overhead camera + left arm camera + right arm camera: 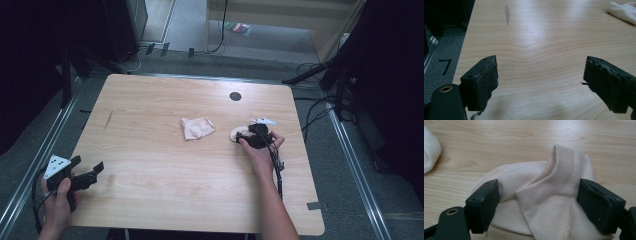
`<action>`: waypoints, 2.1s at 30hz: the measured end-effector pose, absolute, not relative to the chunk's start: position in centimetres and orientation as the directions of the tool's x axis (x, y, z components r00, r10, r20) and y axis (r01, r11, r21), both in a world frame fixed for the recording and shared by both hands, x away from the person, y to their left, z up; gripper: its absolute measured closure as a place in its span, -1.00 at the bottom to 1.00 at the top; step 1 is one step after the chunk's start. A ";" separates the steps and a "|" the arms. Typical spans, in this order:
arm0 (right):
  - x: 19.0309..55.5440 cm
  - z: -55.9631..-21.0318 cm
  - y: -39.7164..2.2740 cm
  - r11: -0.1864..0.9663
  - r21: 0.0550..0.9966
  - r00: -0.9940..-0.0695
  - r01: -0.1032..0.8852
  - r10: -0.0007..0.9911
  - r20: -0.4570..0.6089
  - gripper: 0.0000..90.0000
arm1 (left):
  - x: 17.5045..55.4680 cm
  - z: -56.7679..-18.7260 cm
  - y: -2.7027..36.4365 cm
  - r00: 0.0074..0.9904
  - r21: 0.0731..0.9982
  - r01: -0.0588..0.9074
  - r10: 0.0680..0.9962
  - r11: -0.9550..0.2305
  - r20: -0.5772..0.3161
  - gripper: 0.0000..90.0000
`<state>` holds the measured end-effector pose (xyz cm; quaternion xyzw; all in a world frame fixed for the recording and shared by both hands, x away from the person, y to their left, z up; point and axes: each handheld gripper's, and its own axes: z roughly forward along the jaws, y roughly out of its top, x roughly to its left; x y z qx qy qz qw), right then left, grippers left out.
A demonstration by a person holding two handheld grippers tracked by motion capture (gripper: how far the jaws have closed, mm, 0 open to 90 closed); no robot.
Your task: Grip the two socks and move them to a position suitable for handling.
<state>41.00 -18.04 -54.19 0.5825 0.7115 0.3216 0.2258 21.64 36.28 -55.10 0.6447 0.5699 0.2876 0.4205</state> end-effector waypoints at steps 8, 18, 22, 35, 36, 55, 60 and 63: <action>39.9 -54.8 -18.3 0.131 0.779 -0.196 0.614 0.981 -0.011 0.35 | 21.7 -55.1 36.3 0.184 0.870 0.494 0.977 0.004 -0.109 -0.71; 39.4 -54.6 -19.4 0.057 0.789 -0.167 0.611 0.984 0.059 0.85 | 21.6 -55.1 36.3 0.180 0.871 0.492 0.977 0.009 -0.112 -0.70; 38.4 -53.2 -19.5 0.077 0.812 -0.203 0.579 0.978 0.052 0.85 | 21.6 -55.1 36.1 0.186 0.871 0.491 0.977 -0.003 -0.101 -0.70; 34.3 -47.8 -18.1 0.078 0.873 -0.283 0.481 0.956 0.071 0.84 | 21.6 -55.1 35.9 0.187 0.872 0.490 0.978 -0.014 -0.089 -0.70; 34.1 -47.7 -18.0 0.075 0.874 -0.288 0.479 0.955 0.076 0.85 | 21.6 -55.1 35.9 0.188 0.871 0.490 0.978 -0.016 -0.088 -0.70; 28.7 -48.1 -13.0 0.118 0.858 -0.402 0.500 0.909 0.110 0.84 | 21.7 -55.1 36.0 0.182 0.870 0.492 0.979 -0.005 -0.097 -0.70; 27.9 -48.8 -12.1 0.115 0.847 -0.416 0.518 0.900 0.132 0.84 | 21.6 -55.1 35.8 0.179 0.873 0.487 0.981 -0.022 -0.076 -0.70; 27.5 -49.2 -11.5 0.112 0.839 -0.418 0.532 0.897 0.146 0.84 | 21.6 -55.1 35.4 0.185 0.872 0.487 0.982 -0.059 -0.037 -0.70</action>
